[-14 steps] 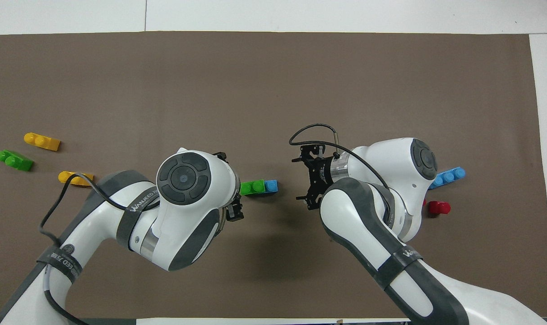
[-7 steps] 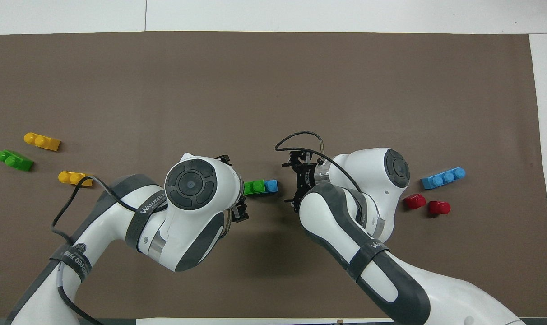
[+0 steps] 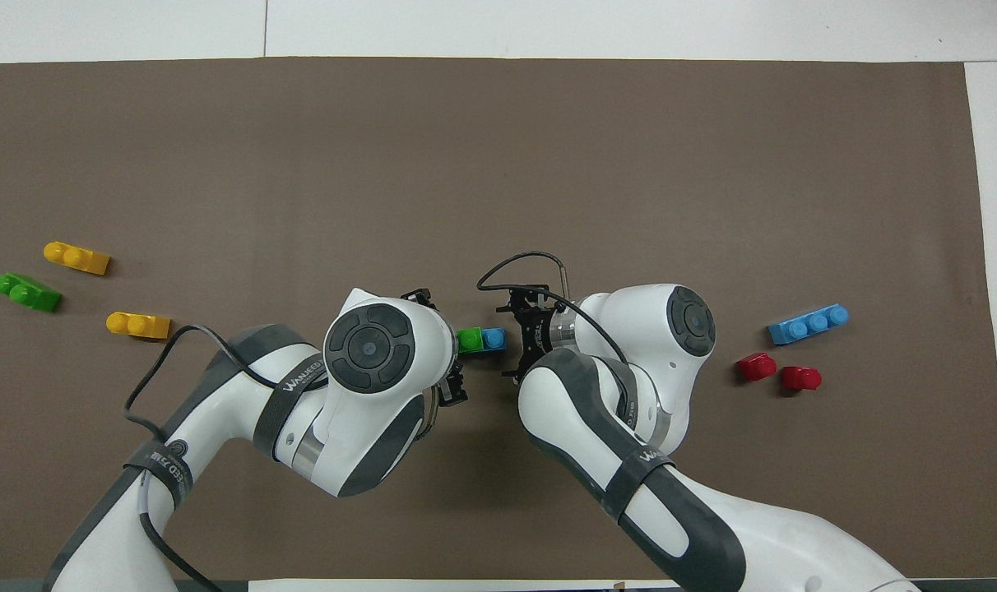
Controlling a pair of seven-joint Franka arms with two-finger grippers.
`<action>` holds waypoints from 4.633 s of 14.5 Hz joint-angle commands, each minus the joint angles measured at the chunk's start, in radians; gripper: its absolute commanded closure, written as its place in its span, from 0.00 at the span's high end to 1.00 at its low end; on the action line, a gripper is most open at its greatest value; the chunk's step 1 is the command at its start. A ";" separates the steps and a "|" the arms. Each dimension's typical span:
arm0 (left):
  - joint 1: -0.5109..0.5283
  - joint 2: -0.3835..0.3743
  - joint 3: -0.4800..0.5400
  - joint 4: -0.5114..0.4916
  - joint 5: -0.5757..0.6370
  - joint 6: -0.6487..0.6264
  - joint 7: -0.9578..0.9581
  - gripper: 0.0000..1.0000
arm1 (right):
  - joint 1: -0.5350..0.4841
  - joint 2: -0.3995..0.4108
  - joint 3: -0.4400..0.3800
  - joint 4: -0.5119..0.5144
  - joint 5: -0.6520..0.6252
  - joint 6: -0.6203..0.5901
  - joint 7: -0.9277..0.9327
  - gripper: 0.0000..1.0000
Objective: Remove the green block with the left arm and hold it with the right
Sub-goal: 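Close the left gripper on the green brick while the right gripper grips the blue brick, then pull the green brick away with the left gripper while the right gripper holds blue, then carry the green brick toward the yellow bricks while the right gripper carries blue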
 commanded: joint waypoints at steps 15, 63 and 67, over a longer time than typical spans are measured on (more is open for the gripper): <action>-0.043 0.052 0.018 0.049 0.020 -0.076 -0.013 1.00 | 0.017 0.029 -0.003 0.015 0.102 0.054 -0.028 0.06; 0.646 -0.084 0.025 0.081 0.012 -0.135 1.203 0.00 | -0.659 0.083 -0.022 0.323 -0.310 -0.574 -0.312 0.00; 0.696 -0.021 0.025 0.093 0.009 -0.081 1.379 0.00 | -0.696 0.140 -0.022 0.314 -0.297 -0.532 -0.380 0.00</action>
